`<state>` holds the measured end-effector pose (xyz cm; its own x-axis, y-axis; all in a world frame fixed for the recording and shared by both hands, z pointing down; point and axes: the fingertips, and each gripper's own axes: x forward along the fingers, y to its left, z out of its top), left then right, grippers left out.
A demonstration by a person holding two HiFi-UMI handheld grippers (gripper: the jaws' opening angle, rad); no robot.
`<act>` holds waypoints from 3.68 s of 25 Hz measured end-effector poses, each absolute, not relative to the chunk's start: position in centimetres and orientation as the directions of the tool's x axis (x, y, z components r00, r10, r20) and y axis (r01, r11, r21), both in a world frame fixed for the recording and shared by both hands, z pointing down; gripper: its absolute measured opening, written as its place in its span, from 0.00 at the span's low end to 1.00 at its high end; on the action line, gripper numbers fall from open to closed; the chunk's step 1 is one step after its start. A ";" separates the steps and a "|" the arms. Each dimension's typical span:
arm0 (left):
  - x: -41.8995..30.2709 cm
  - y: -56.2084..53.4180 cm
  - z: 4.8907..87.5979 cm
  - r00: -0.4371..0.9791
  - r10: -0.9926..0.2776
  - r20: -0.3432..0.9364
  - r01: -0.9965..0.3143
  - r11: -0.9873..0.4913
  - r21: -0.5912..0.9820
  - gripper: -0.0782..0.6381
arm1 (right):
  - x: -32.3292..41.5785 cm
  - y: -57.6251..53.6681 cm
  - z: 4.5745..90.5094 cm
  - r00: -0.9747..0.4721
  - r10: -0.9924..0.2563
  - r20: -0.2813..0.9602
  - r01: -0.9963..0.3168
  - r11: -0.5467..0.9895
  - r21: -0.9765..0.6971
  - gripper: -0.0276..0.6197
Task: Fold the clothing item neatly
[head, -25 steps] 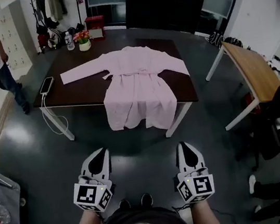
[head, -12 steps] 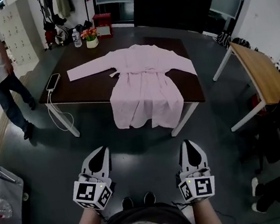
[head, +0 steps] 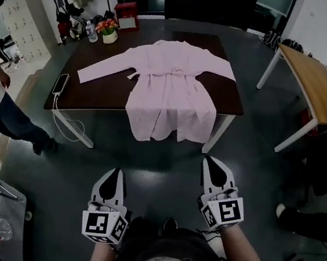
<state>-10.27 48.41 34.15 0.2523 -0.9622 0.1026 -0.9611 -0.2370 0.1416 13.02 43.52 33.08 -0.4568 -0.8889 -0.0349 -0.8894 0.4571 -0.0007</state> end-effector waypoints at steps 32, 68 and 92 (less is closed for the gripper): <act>-26.5 19.5 36.1 0.363 -0.927 0.090 -0.918 -0.339 0.205 0.12 | -6.8 18.4 33.8 -0.475 -0.878 0.049 -0.878 0.477 0.042 0.03; -46.7 5.0 41.8 -0.006 -0.969 0.247 -0.989 0.043 0.144 0.12 | -38.1 -0.3 41.6 -0.839 -0.470 0.274 -0.486 0.874 0.013 0.03; -56.8 0.6 50.4 0.008 -0.922 0.387 -0.965 0.095 0.246 0.12 | -53.2 -5.1 58.3 -0.618 -0.259 0.742 -0.294 0.952 0.088 0.12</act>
<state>-56.85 0.59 50.44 0.0081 -0.9219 0.3873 -0.9646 0.0948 0.2460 -53.25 -5.08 58.27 -0.6183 -0.2590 0.7421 -0.2935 0.9519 0.0876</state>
